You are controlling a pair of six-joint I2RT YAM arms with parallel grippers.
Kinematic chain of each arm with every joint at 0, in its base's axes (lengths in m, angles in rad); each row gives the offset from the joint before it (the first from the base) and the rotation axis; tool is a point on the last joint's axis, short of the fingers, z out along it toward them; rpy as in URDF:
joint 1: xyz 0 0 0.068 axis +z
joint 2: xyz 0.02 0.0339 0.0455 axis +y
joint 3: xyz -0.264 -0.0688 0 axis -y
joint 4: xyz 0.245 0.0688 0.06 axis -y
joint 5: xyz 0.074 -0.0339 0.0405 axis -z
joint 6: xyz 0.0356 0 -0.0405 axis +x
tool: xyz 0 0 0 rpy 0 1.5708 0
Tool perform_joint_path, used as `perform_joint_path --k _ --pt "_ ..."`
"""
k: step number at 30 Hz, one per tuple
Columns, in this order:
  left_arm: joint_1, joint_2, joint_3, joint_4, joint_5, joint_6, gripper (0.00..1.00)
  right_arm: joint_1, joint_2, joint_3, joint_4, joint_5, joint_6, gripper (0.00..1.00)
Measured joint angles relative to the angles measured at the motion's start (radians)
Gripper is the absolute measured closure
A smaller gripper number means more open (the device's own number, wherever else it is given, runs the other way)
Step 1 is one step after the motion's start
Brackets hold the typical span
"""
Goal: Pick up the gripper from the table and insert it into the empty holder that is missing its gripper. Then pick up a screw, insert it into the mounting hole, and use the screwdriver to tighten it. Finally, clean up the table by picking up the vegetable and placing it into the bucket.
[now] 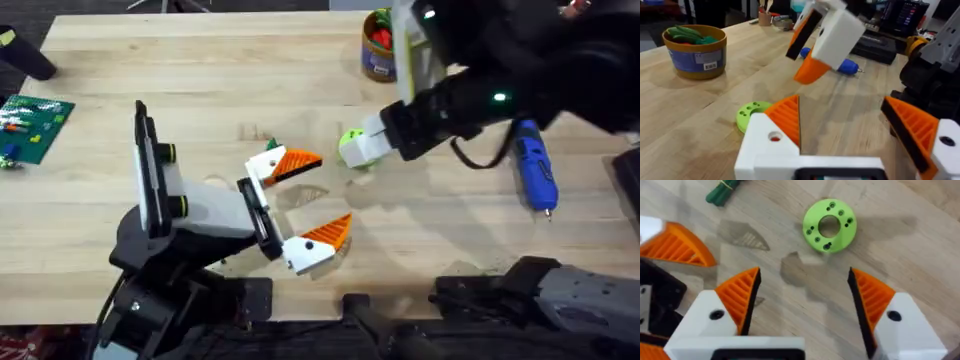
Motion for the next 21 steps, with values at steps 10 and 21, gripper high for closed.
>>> perform_joint_path --k 10,21 --pt "0.000 0.000 0.000 0.000 0.000 0.000 0.014 0.000 0.209 -0.002 0.034 0.000 0.001 0.066" --pt "0.000 0.000 0.000 0.000 0.000 0.000 0.014 -0.001 0.316 -0.003 0.099 0.000 0.004 0.205"
